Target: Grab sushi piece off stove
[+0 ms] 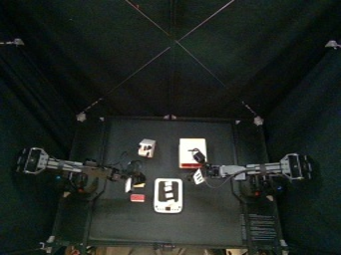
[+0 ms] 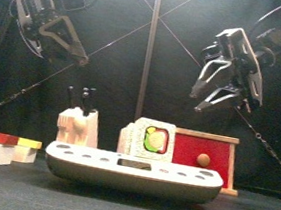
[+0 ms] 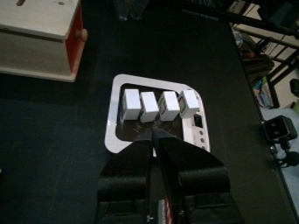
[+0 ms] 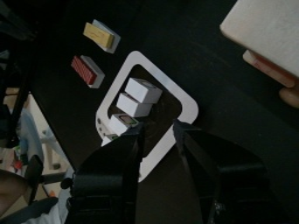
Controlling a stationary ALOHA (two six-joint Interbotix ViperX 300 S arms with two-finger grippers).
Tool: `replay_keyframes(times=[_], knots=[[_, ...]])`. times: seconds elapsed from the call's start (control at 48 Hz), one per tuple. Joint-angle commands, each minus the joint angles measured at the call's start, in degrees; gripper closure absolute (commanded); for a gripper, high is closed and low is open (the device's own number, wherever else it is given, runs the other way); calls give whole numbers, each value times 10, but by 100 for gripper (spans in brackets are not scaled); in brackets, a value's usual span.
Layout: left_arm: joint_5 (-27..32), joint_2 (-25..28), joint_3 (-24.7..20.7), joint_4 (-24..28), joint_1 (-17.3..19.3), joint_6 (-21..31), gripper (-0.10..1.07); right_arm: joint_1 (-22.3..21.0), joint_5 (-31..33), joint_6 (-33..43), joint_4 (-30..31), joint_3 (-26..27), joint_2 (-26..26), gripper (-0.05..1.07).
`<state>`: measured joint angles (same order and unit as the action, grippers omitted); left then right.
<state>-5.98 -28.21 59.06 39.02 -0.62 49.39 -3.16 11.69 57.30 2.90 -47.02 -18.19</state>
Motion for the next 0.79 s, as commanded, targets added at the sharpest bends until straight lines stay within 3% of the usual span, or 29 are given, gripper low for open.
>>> replay_keyframes(times=[0.0,0.188,0.312,0.583,0.771], knots=[[5,-23,2,4,2,0,48,2,47,1,-15,52,18,30],[33,-65,12,4,4,0,48,7,144,20,-19,128,66,30],[43,-80,24,3,7,1,48,14,184,55,18,169,98,29],[47,-82,28,2,7,1,48,41,247,192,112,229,164,28],[47,-83,30,2,8,1,48,85,287,328,209,249,193,27]])
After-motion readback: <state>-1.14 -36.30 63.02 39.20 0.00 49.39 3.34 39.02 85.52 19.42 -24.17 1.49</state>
